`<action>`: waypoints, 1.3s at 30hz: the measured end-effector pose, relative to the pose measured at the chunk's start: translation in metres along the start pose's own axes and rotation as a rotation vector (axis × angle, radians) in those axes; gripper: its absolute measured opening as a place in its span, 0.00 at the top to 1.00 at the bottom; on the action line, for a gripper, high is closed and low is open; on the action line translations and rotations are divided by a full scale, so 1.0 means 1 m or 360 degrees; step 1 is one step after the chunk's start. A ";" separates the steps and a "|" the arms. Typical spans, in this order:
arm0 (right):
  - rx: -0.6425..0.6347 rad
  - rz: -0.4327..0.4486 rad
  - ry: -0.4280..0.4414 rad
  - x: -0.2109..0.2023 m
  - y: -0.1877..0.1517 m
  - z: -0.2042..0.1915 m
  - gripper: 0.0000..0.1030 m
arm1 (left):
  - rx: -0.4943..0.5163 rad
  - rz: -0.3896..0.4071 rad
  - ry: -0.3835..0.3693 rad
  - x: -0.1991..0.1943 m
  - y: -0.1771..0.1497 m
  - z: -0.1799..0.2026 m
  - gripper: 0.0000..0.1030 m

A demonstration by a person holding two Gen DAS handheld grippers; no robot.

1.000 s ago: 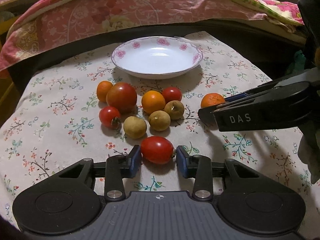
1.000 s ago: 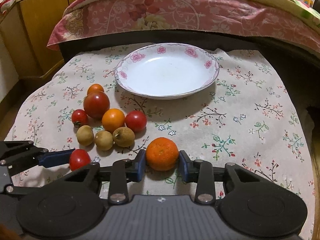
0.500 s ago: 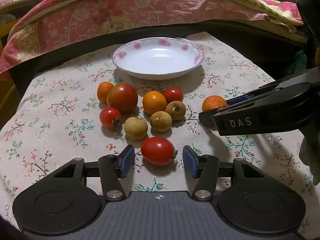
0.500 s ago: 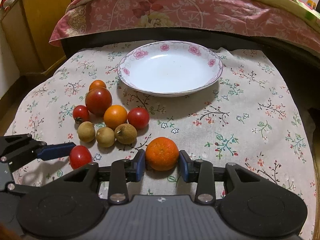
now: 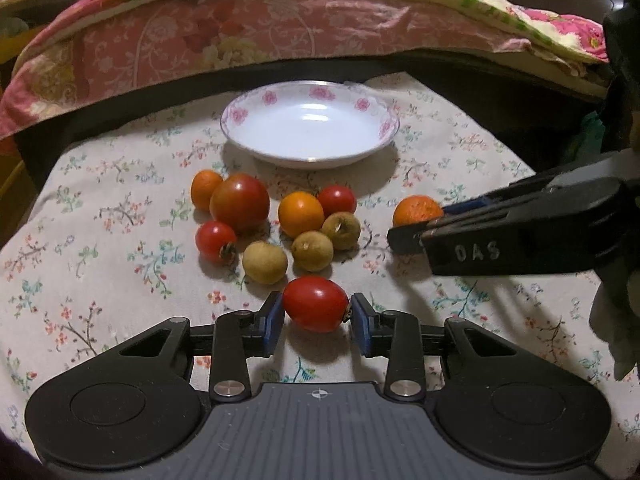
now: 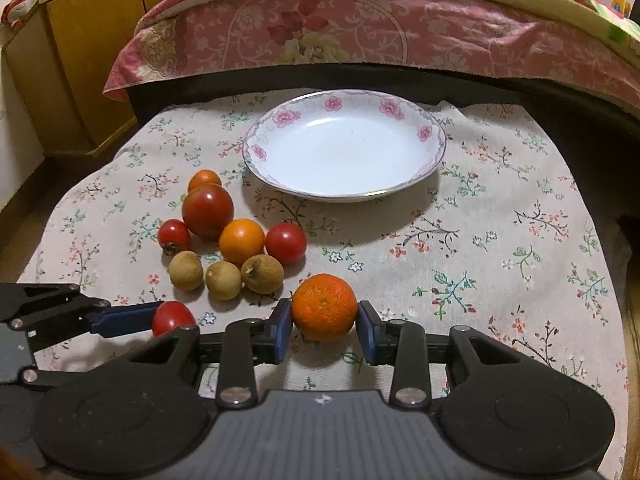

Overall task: Organize fruits
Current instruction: 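Release the tomato into the plate with the left tool while the right releases the tangerine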

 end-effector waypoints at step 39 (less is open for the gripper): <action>0.0149 0.0168 -0.0048 0.030 0.088 0.041 0.67 | 0.0041 0.0188 0.0072 0.057 0.100 -0.028 0.57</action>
Point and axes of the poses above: each gripper's, at about its wrist camera, not at the fingertips, and x roughly the way its jaws point, z to its right, y to its top, the point moved 7 cm from there along x, roughly the way its jaws point, and after that the axes turned 1 degree about x, right-handed, at the moved point
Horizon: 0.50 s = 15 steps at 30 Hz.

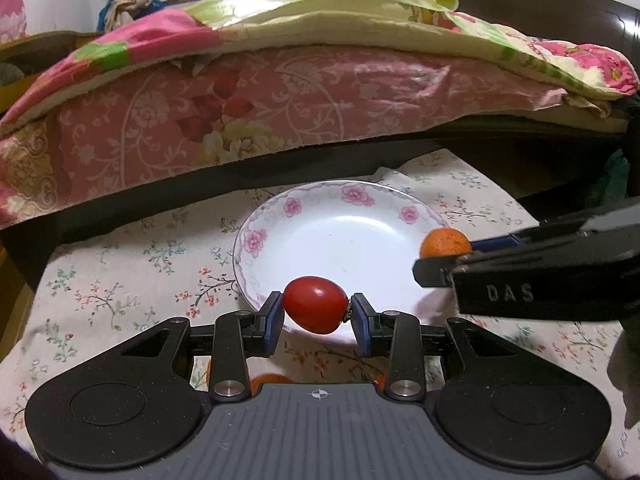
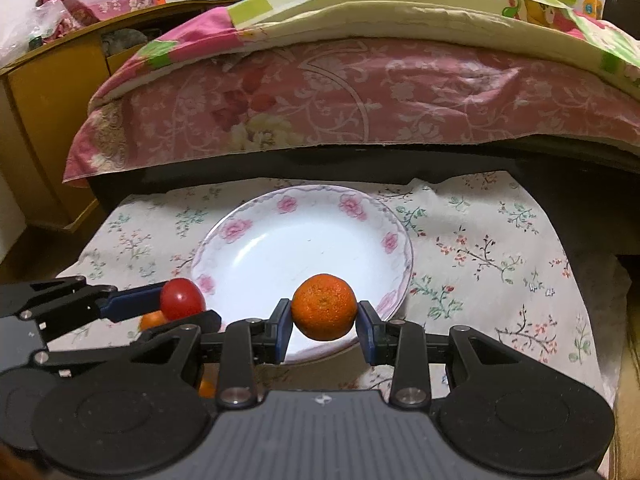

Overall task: Organize fruits
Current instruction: 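Release the tomato into the plate with the left tool while the right releases the tangerine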

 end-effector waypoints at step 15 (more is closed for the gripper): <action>-0.0063 -0.0025 0.0011 0.025 -0.001 0.003 0.67 | -0.0015 -0.0044 0.0014 0.029 0.003 -0.009 0.57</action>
Point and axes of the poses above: each gripper's, at about its wrist camera, not at the fingertips, and x roughly the way its jaws point, z to its right, y to its top, the point moved 7 cm from there along x, roughly the way its jaws point, and after that the axes turned 1 degree about x, right-handed, at the moved point
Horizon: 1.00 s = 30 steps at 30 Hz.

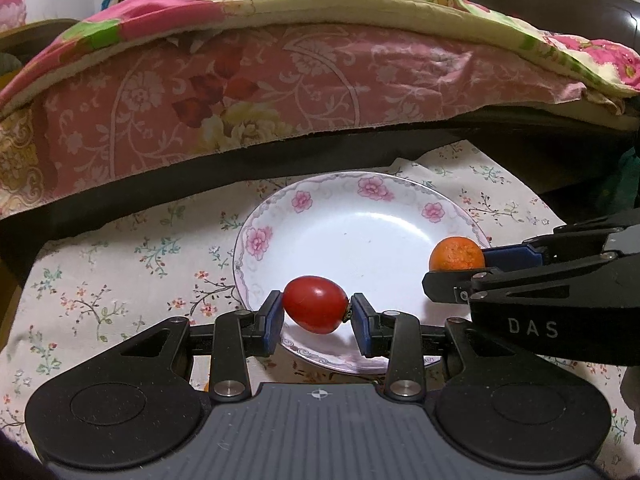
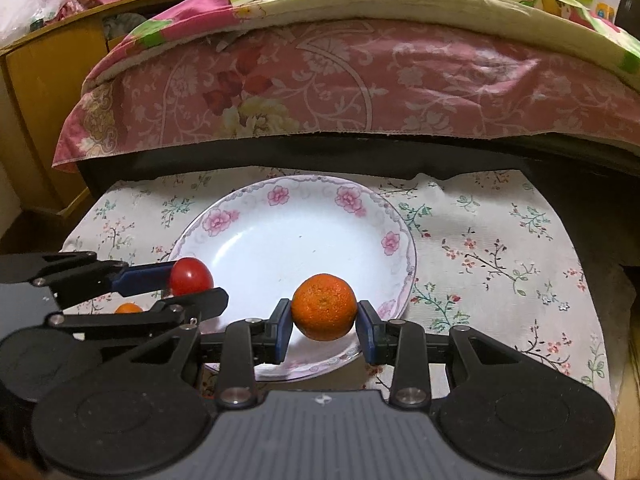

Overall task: Organize fruits
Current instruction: 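Release the tomato into the plate with the left tool while the right releases the tangerine, then withdraw both open tools from the plate back to the fruit cluster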

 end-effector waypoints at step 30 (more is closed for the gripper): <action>0.0060 0.0069 0.0031 -0.018 0.008 -0.002 0.58 | 0.0016 0.0037 0.0046 -0.026 0.012 -0.011 0.45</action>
Point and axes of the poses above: each gripper's, at about its wrist camera, not at the fingertips, and x roughly the way its jaws point, z to its right, y to its top, the point moved 7 cm from there along x, roughly the way its jaws point, and after that the axes turned 1 degree about x, right-handed, at the moved point
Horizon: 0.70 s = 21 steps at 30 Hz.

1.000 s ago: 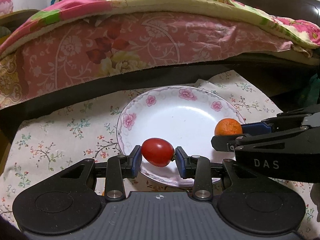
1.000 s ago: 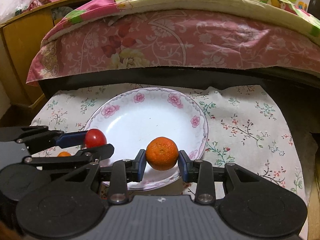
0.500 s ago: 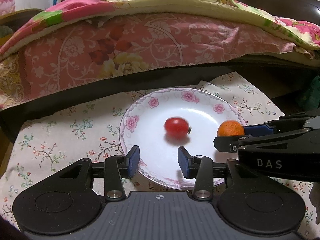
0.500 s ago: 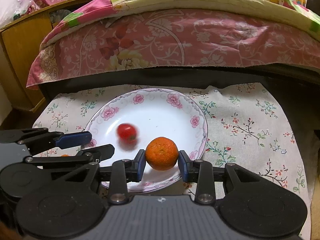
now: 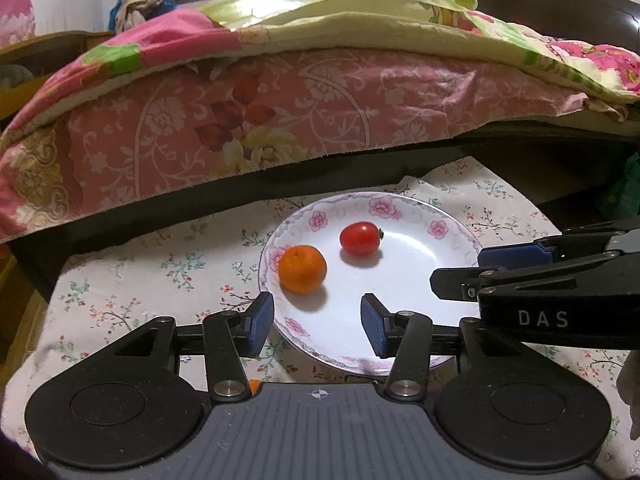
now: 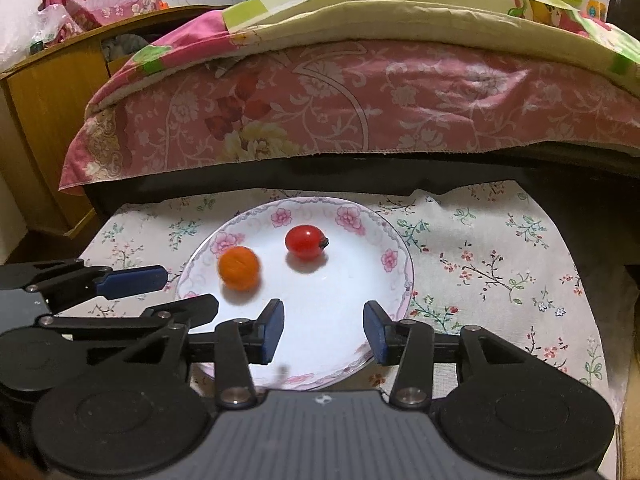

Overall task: Organize fruits
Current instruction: 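Withdraw both open tools from the plate back to the fruit cluster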

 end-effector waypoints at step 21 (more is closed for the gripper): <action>0.0042 -0.0011 0.0049 -0.055 -0.028 -0.031 0.58 | 0.0019 -0.0006 -0.0018 -0.070 -0.027 -0.011 0.43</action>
Point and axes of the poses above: each gripper's, at about its wrist camera, not at the fingertips, and x roughly the way its jaws point, z to its right, y to its top, the point moved 7 cm from there along x, roughly the way its jaws point, and after that the axes turned 1 degree about x, right-handed, at the moved point
